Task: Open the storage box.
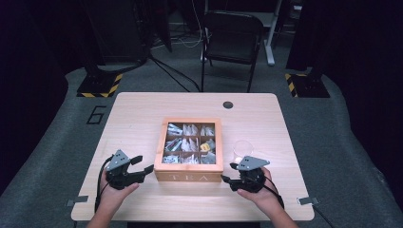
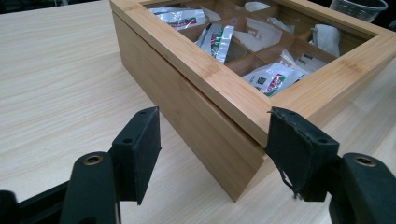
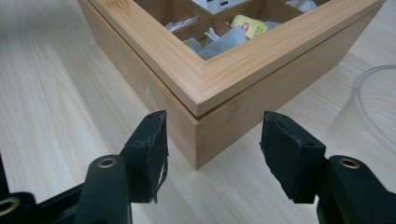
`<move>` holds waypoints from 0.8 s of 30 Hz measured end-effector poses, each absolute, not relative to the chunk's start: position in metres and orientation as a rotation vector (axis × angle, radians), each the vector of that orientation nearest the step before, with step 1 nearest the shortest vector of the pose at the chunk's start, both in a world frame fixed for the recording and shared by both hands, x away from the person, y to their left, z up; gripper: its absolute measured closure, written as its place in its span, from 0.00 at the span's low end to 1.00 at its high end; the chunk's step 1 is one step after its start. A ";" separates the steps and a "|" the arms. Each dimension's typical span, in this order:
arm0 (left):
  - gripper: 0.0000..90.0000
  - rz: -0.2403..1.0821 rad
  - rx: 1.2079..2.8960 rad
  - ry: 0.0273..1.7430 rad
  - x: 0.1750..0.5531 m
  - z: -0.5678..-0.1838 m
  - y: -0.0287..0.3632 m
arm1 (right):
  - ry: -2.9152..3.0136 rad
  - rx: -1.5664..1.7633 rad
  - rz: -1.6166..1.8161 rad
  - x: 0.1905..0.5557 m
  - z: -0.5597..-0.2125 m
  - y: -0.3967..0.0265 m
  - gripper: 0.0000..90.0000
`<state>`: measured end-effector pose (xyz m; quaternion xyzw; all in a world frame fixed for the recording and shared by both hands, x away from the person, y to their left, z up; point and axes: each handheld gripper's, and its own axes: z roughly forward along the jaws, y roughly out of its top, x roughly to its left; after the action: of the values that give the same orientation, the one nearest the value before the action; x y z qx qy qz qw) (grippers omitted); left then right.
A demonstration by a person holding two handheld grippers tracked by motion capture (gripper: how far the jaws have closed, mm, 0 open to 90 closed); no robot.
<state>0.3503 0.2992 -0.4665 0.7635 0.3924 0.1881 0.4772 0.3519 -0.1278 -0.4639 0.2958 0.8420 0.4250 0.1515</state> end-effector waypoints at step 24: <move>0.62 0.443 1.893 0.888 0.347 -0.472 0.300 | 2.422 0.839 1.340 0.362 -0.469 -0.123 0.65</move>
<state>0.3468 0.2995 -0.4723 0.7762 0.3643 0.1817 0.4814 0.3625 -0.1232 -0.4686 0.2880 0.8308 0.4598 0.1244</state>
